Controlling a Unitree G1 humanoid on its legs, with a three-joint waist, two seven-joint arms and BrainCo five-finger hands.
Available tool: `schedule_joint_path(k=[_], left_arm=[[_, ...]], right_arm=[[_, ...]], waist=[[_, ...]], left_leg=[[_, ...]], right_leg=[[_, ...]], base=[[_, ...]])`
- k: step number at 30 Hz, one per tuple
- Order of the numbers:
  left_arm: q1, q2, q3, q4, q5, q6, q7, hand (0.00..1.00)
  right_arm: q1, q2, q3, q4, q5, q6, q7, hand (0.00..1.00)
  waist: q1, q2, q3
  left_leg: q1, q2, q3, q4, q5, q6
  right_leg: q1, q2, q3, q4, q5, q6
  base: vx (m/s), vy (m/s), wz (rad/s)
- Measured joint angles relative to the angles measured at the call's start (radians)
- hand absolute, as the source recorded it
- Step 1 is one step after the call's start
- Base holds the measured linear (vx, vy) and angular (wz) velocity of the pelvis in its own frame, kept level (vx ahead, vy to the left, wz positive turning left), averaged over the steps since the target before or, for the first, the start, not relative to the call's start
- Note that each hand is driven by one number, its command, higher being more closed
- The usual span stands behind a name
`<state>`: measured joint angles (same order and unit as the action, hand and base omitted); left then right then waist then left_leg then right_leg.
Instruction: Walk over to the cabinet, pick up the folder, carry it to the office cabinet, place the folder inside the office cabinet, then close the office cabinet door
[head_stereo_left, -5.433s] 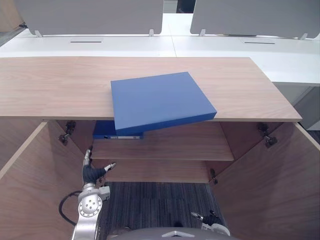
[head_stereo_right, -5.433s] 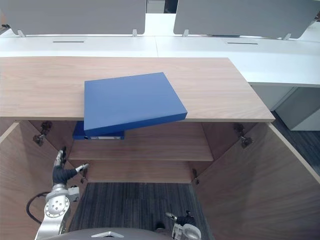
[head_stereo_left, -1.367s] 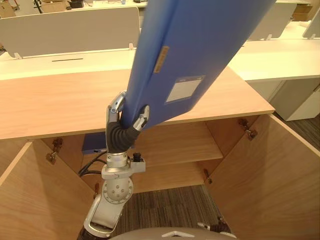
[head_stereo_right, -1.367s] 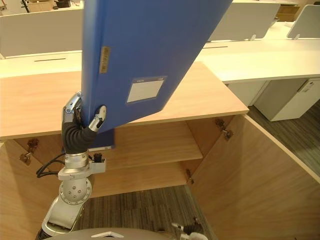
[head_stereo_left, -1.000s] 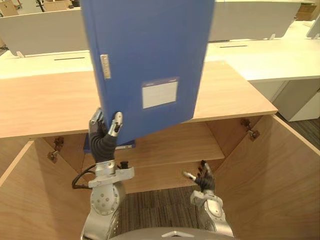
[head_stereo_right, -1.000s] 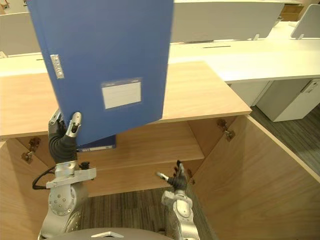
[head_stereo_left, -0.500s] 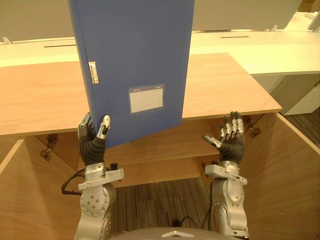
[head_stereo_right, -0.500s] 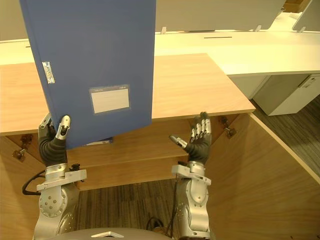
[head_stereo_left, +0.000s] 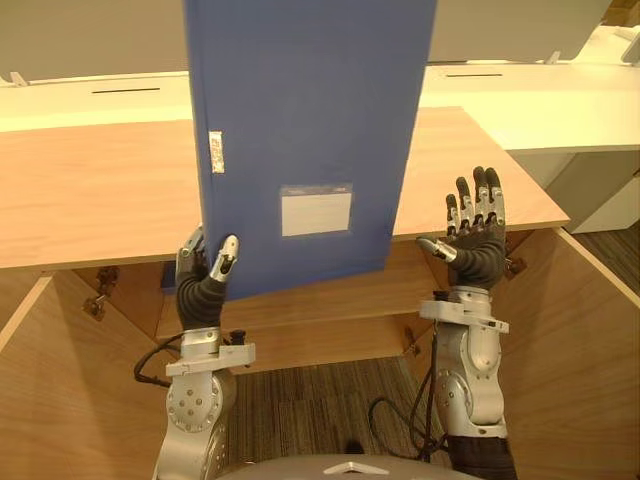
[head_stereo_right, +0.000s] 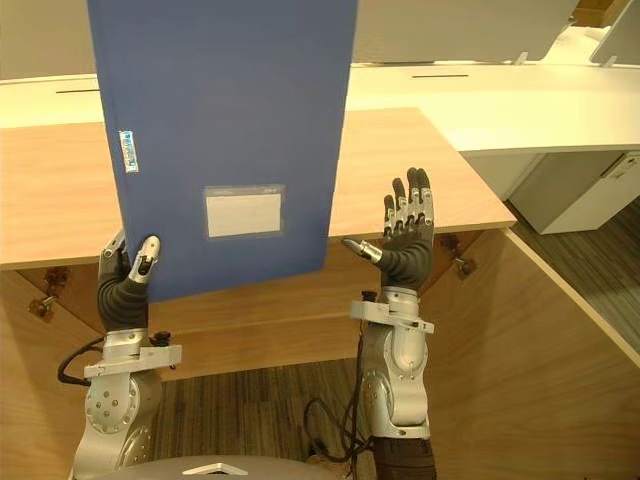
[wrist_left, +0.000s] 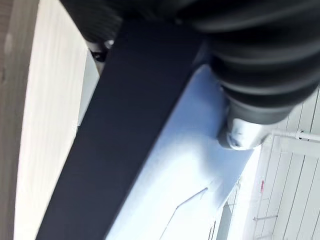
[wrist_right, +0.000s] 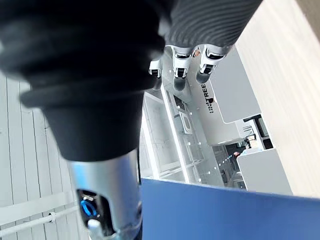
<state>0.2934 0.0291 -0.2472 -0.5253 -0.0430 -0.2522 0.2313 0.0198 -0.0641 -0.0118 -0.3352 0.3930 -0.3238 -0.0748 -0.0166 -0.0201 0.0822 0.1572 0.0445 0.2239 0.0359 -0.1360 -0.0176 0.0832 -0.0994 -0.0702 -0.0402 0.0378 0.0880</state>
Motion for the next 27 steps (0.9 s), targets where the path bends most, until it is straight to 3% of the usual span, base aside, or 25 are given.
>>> schedule_joint_path(k=[8, 20, 27], left_arm=[[-0.039, 0.011, -0.037, 0.0, -0.035, -0.015, -0.053, 1.0], [-0.065, 0.047, -0.036, 0.0, -0.044, -0.016, -0.064, 1.0], [-0.072, 0.077, -0.037, 0.002, -0.043, -0.017, -0.072, 1.0]], right_arm=[[-0.053, -0.029, 0.032, 0.09, 0.086, 0.008, 0.051, 0.0], [-0.116, -0.083, 0.07, 0.202, 0.23, 0.028, 0.136, 0.0], [-0.147, -0.232, 0.123, 0.234, 0.233, 0.076, 0.214, 0.0]], waist=[[0.004, 0.001, 0.0], [0.007, 0.001, -0.001], [0.007, 0.0, -0.002]], left_leg=[[-0.001, -0.001, -0.001, 0.0, 0.0, 0.0], [-0.003, -0.002, -0.004, 0.0, 0.0, 0.0], [-0.003, -0.002, -0.004, 0.002, 0.0, 0.0]], right_leg=[[0.0, -0.001, -0.001, 0.0, 0.0, 0.0], [0.0, -0.002, -0.001, 0.0, 0.001, -0.002], [0.0, -0.002, 0.0, 0.0, 0.004, -0.005]], base=[[0.0, 0.0, 0.0], [0.0, 0.0, 0.0], [0.0, 0.0, 0.0]])
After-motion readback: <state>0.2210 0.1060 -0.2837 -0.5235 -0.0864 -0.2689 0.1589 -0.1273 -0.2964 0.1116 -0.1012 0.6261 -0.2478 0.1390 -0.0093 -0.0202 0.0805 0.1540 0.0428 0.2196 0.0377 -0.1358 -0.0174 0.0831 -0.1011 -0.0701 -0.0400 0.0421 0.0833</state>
